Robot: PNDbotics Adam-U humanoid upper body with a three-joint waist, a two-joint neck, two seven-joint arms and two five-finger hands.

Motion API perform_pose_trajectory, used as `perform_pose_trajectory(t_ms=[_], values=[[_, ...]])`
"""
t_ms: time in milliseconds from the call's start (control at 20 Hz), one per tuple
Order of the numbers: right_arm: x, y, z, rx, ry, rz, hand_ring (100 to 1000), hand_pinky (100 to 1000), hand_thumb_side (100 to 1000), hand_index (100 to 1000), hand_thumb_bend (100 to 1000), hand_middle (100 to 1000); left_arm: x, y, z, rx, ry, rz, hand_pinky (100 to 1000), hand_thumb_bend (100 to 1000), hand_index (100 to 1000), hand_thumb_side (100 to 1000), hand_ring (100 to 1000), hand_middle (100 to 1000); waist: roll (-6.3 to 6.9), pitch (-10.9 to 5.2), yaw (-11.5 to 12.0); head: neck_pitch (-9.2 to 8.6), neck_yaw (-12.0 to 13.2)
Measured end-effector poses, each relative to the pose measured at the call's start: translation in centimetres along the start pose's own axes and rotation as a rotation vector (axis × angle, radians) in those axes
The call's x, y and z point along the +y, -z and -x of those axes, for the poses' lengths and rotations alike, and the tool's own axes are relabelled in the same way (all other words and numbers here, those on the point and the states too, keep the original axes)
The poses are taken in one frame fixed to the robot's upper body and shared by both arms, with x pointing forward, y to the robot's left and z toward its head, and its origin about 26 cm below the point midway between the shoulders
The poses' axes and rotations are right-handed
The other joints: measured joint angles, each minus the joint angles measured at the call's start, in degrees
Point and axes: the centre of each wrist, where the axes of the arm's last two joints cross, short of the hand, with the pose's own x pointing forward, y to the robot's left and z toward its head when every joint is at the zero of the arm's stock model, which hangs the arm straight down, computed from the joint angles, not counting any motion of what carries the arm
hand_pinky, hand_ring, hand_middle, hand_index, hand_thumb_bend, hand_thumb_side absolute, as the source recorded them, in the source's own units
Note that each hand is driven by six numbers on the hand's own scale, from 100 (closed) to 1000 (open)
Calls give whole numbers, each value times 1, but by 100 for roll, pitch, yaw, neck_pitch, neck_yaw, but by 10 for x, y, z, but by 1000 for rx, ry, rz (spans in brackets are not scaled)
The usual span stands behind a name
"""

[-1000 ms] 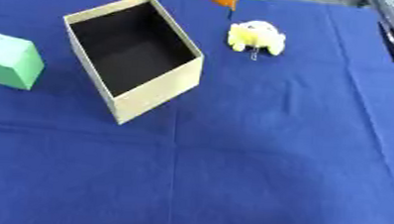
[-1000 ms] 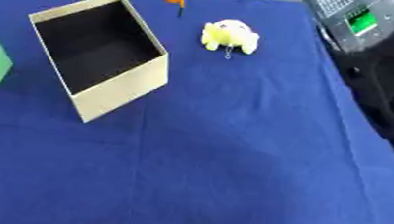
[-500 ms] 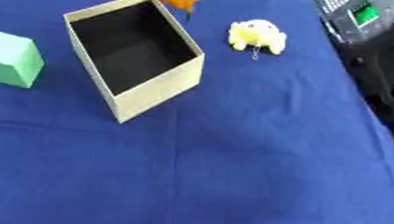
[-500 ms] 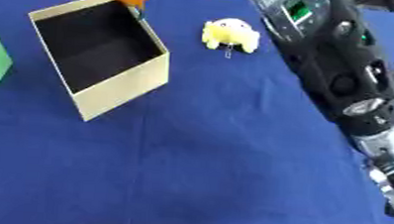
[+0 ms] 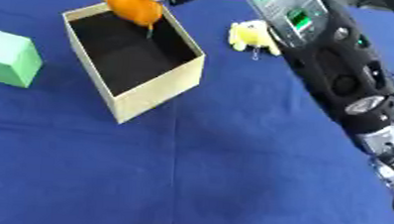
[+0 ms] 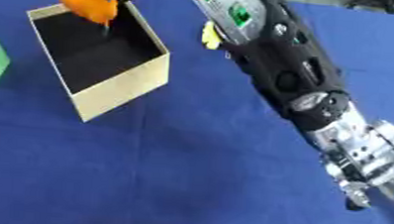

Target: Pick up objects on the table and place them in the box.

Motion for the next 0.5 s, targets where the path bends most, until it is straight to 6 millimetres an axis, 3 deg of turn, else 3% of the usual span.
perform_pose_trajectory(t_ms=[300, 350, 450, 500], values=[[17, 16, -1, -15, -42, -59, 852, 856, 486, 748, 100, 607, -1, 1, -1, -3, -7, -3, 518, 200, 804, 1000, 690, 710, -22, 19, 32, -39, -33], [19, 18, -2, -16, -53, -65, 864, 865, 584, 786, 100, 644, -1, 1, -1, -1, -9, -4, 518, 200, 804, 1000, 690, 709, -23, 20, 33, -43, -39], [23, 21, -2, -15, -76, -68, 872, 873, 636, 811, 100, 678, -1, 1, -1, -1, -10, -4, 518, 200, 804, 1000, 690, 710, -23, 21, 36, -46, -47], [23, 21, -2, -13, -88, -65, 897, 894, 701, 853, 116, 744, -1, 1, -1, -1, -10, -4, 518, 200, 804, 1000, 690, 709, -25, 23, 36, -47, -47]])
